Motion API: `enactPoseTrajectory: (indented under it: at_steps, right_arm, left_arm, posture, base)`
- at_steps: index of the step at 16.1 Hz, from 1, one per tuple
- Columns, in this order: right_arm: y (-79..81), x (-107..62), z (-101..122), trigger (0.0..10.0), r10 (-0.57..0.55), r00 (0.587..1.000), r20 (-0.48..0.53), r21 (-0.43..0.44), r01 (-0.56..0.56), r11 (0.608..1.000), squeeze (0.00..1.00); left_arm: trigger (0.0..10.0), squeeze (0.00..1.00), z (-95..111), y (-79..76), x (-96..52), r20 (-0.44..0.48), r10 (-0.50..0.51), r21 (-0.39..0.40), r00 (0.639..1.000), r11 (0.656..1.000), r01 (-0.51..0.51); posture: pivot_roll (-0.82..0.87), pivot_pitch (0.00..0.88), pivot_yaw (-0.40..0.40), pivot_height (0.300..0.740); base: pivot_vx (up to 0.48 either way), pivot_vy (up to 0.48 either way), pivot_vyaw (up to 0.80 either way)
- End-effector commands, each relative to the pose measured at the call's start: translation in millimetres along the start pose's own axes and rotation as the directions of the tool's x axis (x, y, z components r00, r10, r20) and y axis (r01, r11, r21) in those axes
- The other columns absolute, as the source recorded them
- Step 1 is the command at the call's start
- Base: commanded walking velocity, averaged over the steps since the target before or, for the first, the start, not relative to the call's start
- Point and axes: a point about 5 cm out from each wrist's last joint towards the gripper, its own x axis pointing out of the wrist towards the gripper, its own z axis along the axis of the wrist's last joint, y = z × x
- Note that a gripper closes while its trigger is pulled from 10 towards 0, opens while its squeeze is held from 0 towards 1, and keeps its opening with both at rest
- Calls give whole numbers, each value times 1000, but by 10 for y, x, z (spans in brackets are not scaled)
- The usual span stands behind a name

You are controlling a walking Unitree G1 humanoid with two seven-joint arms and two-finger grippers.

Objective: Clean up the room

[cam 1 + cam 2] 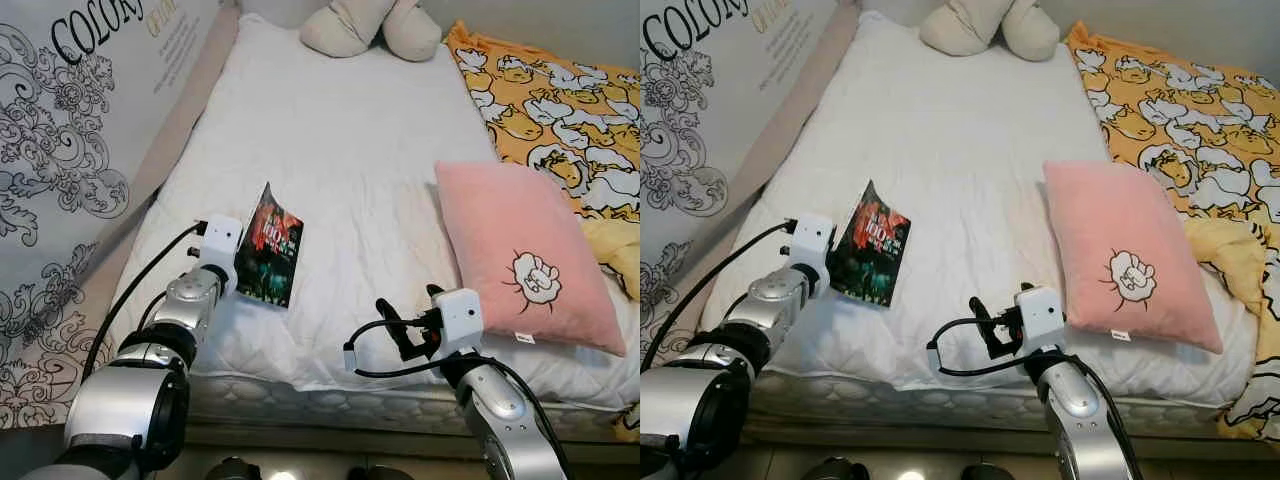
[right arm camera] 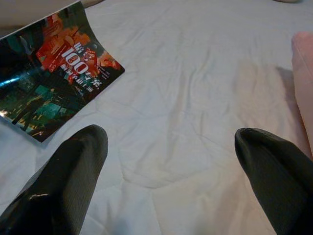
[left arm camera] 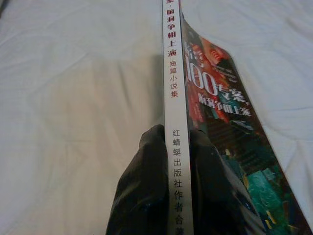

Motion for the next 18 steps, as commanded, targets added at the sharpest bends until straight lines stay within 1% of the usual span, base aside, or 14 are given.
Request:
enactPoseTrajectory:
  at_steps: [1,2,3,4,6,7,8,9,10,11,12,14,16,18]
  right_arm:
    - [-29,0,28,10000,-3,1000,0,-10,3,1000,0]
    - [-31,1,26,10000,-4,1000,-3,-10,4,1000,0]
    - [-31,2,26,10000,-4,1000,-3,-11,4,1000,0]
    - [-36,0,25,10000,-5,1000,-5,-11,5,1000,0]
    - [-43,-4,24,10000,-5,1000,-6,-12,5,1000,0]
    - [-49,-5,26,10000,-5,1000,-7,-14,5,1000,0]
    - [-50,-5,27,10000,-5,1000,-7,-15,5,1000,0]
    - [-50,-7,29,10000,-5,1000,-7,-15,5,1000,0]
    - [-48,-9,28,10000,-6,1000,-7,-15,6,1000,0]
    - [-46,-11,26,10000,-6,1000,-7,-16,6,1000,0]
    - [-45,-11,24,10000,-7,1000,-8,-15,7,1000,0]
    - [-40,-7,26,10000,-7,1000,-7,-12,7,1000,0]
    - [0,-8,52,10000,34,999,10,19,-34,999,0]
    - [34,-34,31,10000,78,997,-5,25,-78,997,0]
  left_arm:
    - [10000,0,-58,-10,-6,-31,5,16,1000,1000,-4]
    - [10000,0,-64,55,-16,-35,45,-27,998,999,-46]
    - [10000,0,-68,53,-16,-36,44,-47,998,998,-45]
    - [10000,0,-67,18,-9,-33,27,-75,999,997,-29]
    - [10000,0,-62,-56,6,-33,2,-77,999,997,-5]
    - [10000,94,-47,-108,20,-31,-9,-84,999,996,6]
    - [10000,94,-40,-128,25,-30,-14,-89,999,996,11]
    - [10000,71,-12,-226,45,-22,-50,-87,999,995,48]
    - [10000,133,2,-264,53,-20,-60,-87,998,995,58]
    - [10000,427,11,-277,57,-19,-62,-91,998,994,60]
    - [10000,1000,21,-297,62,-14,-68,-111,998,992,66]
    - [10000,1000,26,-340,69,-10,-78,-161,997,984,75]
    - [10000,1000,2,-339,67,-20,-56,-221,998,974,50]
    - [10000,1000,-30,-327,62,-35,-35,-235,999,972,25]
  posture:
    - [-130,63,-89,740]
    - [-132,63,-89,740]
    - [-134,63,-89,740]
    - [-134,63,-89,740]
    - [-134,64,-89,740]
    - [-138,66,-90,740]
    - [-140,66,-89,740]
    - [-142,66,-89,740]
    - [-144,65,-85,740]
    - [-145,64,-84,740]
    - [-144,63,-83,740]
    - [-144,63,-80,740]
    - [-139,63,-81,740]
    - [-138,65,-80,740]
  base:
    - [0,0,0]
    - [0,0,0]
    - [0,0,0]
    - [0,0,0]
    - [0,0,0]
    - [0,0,0]
    - [0,0,0]
    - [0,0,0]
    - [0,0,0]
    - [0,0,0]
    - [0,0,0]
    - [0,0,0]
    - [0,0,0]
    - [0,0,0]
